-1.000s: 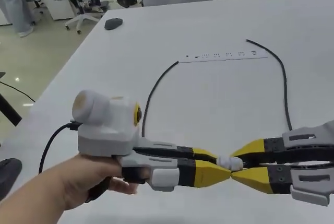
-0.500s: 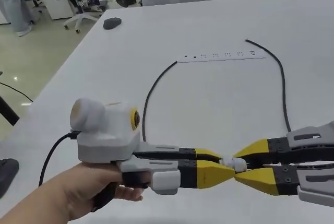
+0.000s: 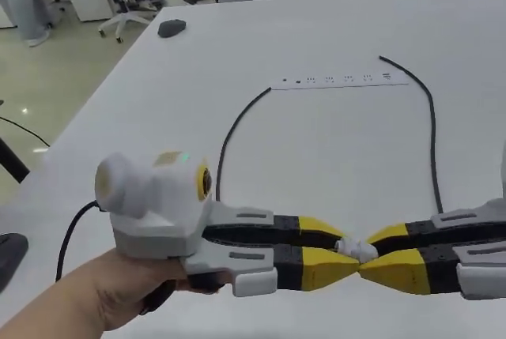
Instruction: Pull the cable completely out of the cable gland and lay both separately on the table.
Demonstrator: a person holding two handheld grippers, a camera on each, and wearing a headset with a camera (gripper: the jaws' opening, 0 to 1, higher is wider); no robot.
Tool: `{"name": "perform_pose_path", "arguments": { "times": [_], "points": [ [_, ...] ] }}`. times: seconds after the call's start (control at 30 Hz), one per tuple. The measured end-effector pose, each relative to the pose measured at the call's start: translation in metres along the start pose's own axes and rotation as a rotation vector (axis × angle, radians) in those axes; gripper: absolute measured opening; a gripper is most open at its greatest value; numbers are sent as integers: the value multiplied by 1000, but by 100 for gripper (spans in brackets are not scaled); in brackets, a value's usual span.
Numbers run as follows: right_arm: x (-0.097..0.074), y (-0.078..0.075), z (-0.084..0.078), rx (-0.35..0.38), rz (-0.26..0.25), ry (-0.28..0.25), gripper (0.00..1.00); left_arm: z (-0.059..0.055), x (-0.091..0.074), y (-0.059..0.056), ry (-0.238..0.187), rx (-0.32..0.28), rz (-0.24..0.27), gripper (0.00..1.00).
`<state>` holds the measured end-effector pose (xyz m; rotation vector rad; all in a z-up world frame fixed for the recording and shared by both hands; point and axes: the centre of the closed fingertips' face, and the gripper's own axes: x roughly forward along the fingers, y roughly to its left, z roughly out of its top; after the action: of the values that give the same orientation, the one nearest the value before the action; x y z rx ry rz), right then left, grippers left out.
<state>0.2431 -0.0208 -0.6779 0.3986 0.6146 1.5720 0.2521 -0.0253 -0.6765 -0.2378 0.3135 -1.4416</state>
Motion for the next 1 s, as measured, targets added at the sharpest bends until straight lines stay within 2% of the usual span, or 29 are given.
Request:
{"name": "perform_pose_path", "arguments": {
  "times": [0.03, 0.07, 0.1, 0.17, 0.47, 0.5, 0.53, 0.57, 0.6, 0.67, 0.73, 0.8, 0.83, 0.87, 0.9, 0.93, 0.97, 1.0],
  "points": [
    [0, 1, 2, 18, 9, -15, 8, 1, 0, 0, -2, 0, -3, 14],
    [-2, 0, 6, 79, 19, -45, 8, 1, 0, -1, -1, 9, -5, 14],
    [-2, -1, 5, 86, 22, -42, 8, 2, 1, 0, -5, 9, -1, 14],
    [-2, -2, 5, 47, 8, -39, 8, 3, 1, 1, -9, 26, 6, 14],
    [1, 1, 2, 54, 9, -2, 8, 2, 2, -1, 1, 45, -2, 14],
    [0, 0, 4, -45, -10, -3, 8, 2, 1, -1, -1, 37, -2, 14],
    [1, 0, 4, -95, -27, 6, 7, 2, 1, 1, -5, 21, 1, 14],
    [1, 1, 3, -132, -37, 25, 7, 2, 1, 1, -4, -10, -1, 14],
    [1, 2, 3, -201, -56, 49, 7, 1, 1, 1, -1, -54, -3, 14],
    [1, 4, 0, -265, -69, 92, 6, 0, 1, 0, 3, -58, -11, 14],
    [1, 6, 3, -335, -89, 102, 6, 2, 1, -1, -2, -81, -17, 14],
    [1, 7, 6, -419, -120, 123, 6, 4, 1, -1, -20, -186, -18, 14],
    [1, 6, 6, -510, -146, 150, 6, 4, 1, 1, -20, -277, -13, 14],
    [2, 5, 7, -556, -165, 163, 6, 2, 1, 3, -11, -297, -11, 14],
    [2, 4, 4, -627, -185, 204, 6, 0, 2, 6, -2, -274, -7, 14],
    [2, 2, 3, -664, -200, 219, 6, -1, 2, 6, -1, -274, -6, 14],
    [3, 1, 1, -711, -212, 237, 6, -3, 2, 7, 6, -291, 7, 14],
    [3, 0, 0, -747, -215, 250, 6, -5, 2, 7, 15, -334, 12, 14]
  ]
}}
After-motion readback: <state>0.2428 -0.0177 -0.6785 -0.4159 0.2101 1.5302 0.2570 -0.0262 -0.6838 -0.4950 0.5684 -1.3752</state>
